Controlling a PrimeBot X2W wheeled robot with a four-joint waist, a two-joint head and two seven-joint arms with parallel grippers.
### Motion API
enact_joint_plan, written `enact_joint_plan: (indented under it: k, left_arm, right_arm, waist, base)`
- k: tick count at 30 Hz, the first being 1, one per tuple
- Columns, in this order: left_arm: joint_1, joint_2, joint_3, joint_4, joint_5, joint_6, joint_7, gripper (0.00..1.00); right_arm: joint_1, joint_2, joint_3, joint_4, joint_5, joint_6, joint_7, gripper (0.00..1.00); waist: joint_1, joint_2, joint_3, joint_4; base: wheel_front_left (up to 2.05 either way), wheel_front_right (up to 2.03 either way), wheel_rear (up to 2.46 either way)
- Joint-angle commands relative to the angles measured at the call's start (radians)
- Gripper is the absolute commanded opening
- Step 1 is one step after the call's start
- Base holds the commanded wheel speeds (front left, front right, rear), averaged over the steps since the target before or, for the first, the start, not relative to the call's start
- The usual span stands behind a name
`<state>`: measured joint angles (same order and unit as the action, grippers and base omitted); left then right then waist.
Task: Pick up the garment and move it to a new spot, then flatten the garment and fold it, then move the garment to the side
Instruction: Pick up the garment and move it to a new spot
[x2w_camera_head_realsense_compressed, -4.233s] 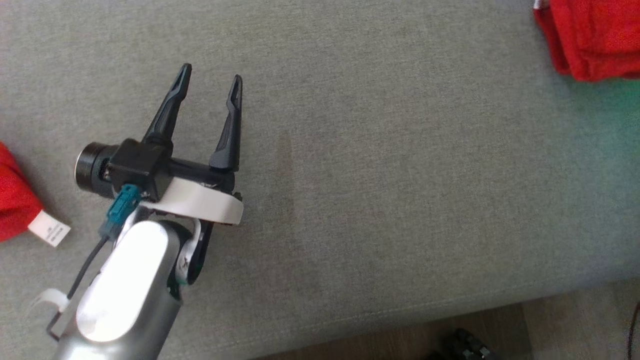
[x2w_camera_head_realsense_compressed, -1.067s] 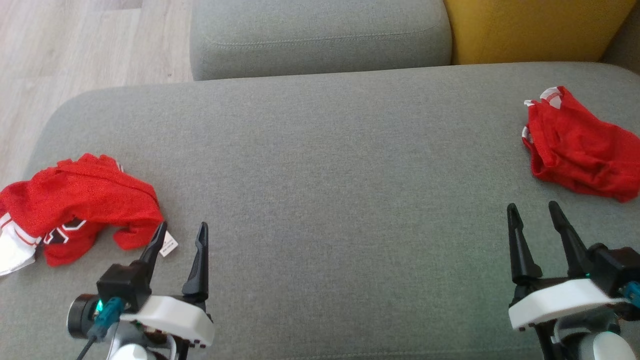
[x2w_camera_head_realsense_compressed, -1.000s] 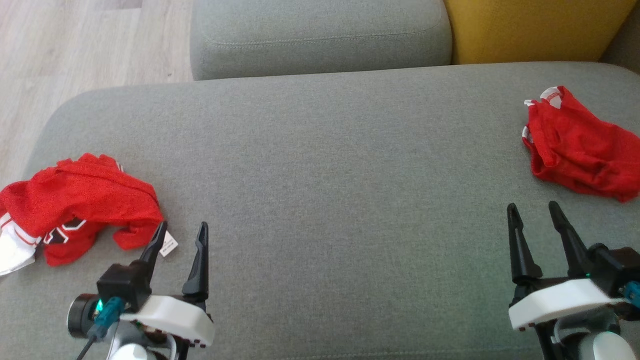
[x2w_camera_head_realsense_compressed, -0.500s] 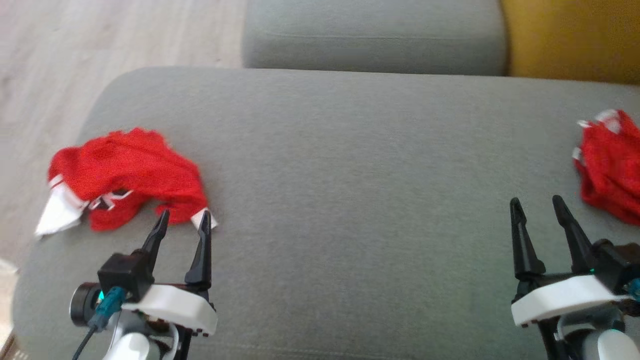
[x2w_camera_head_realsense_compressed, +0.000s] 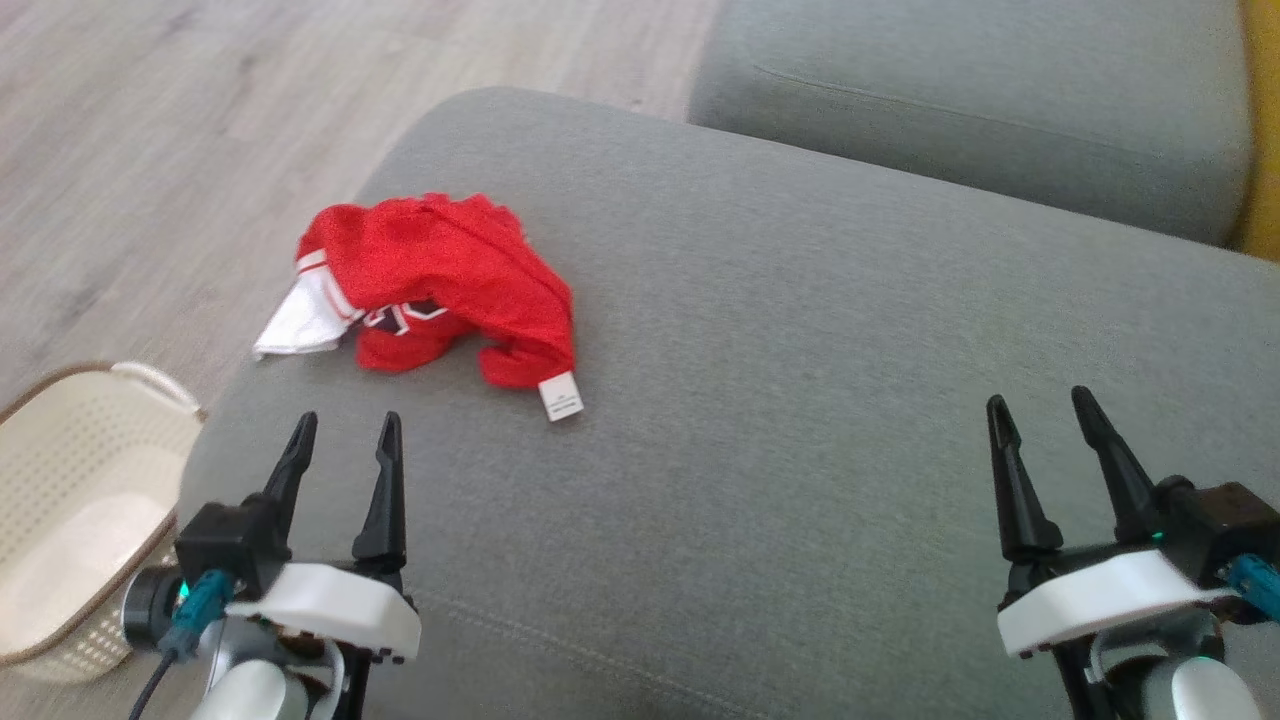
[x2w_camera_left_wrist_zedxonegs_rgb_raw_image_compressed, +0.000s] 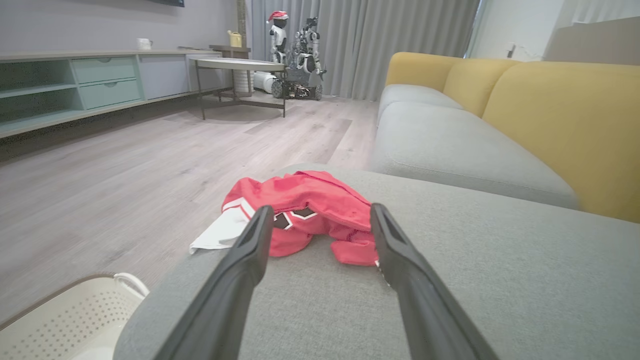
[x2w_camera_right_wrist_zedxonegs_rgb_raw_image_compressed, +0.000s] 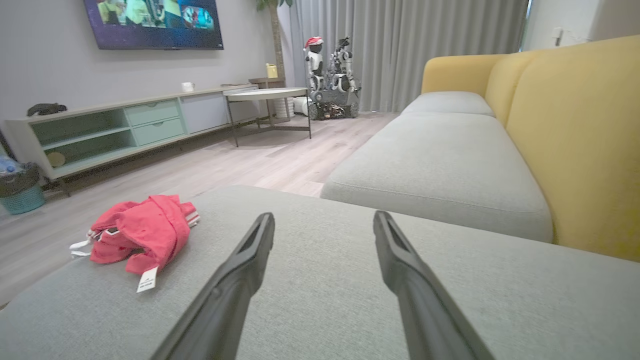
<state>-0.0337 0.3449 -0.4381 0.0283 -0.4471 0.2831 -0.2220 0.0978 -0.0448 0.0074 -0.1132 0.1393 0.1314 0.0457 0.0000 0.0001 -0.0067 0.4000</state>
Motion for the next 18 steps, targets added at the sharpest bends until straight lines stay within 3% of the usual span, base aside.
enact_joint_plan:
  k: [1, 18]
  left_arm:
    - [-0.053, 0.025, 0.047, -0.03, -0.004, 0.005, -0.011, 1.0]
    - [-0.055, 0.03, 0.047, -0.037, -0.003, 0.013, -0.018, 1.0]
  right_arm:
    - [-0.018, -0.006, 0.026, -0.033, 0.001, -0.001, 0.002, 1.0]
    - [-0.022, -0.005, 0.034, -0.023, 0.009, -0.001, -0.004, 1.0]
  waist:
    - [0.0, -0.0001, -0.002, 0.039]
    - [0.0, -0.0001, 0.001, 0.071]
  base:
    - [0.0, 0.0, 0.0]
    - [0.0, 0.0, 0.0]
